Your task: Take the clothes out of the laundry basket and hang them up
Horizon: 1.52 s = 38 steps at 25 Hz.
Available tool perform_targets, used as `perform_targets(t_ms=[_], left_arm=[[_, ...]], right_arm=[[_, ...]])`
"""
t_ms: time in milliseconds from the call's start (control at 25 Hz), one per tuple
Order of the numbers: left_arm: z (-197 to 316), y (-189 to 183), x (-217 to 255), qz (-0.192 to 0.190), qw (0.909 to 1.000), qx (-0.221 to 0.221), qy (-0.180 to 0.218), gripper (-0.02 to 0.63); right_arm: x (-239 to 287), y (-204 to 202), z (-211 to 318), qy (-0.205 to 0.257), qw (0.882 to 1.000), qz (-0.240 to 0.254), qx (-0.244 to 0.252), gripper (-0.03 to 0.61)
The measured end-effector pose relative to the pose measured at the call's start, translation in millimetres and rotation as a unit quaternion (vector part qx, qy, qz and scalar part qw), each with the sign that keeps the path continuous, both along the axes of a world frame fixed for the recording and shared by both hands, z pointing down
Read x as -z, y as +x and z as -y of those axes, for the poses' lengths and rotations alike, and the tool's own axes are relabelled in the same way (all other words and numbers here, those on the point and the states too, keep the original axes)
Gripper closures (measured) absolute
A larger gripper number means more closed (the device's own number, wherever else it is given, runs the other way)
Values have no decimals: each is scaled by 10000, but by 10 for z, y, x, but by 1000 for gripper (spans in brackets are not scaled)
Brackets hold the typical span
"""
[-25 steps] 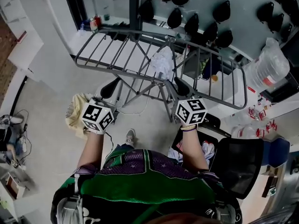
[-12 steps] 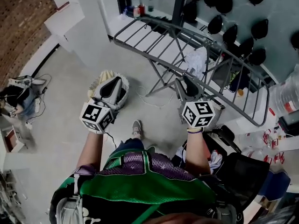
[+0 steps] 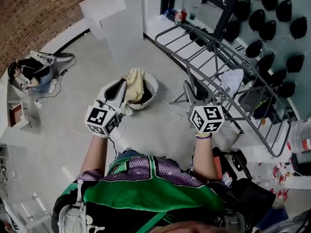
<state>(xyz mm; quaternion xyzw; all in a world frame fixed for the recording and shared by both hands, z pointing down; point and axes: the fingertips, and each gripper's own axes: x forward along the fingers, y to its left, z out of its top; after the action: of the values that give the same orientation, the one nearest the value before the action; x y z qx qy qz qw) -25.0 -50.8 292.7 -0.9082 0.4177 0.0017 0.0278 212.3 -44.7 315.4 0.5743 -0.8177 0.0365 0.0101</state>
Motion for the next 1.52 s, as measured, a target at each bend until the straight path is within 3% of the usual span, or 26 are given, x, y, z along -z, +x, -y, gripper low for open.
perform_targets(t_ms=[360,880,1120,1520], left_arm=[[324,-1576,58,-27,9971,765,-25,594],[391,-3720,-81,26,9823,1871,-51,594],[462,-4051,-225,22,9794,2011,-156,594],[973,-4040,-594,-18,9765,2086,-543,592]], right_arm=[[170,-1573,628,31,9976,-123,684,440],[130,-3810,1191,99,9847,-121,1735,439],[36,-4159,1327,-1,9817,-187,1893,439],[-204,-4214,1972,-224,9778,-258,2067,439]])
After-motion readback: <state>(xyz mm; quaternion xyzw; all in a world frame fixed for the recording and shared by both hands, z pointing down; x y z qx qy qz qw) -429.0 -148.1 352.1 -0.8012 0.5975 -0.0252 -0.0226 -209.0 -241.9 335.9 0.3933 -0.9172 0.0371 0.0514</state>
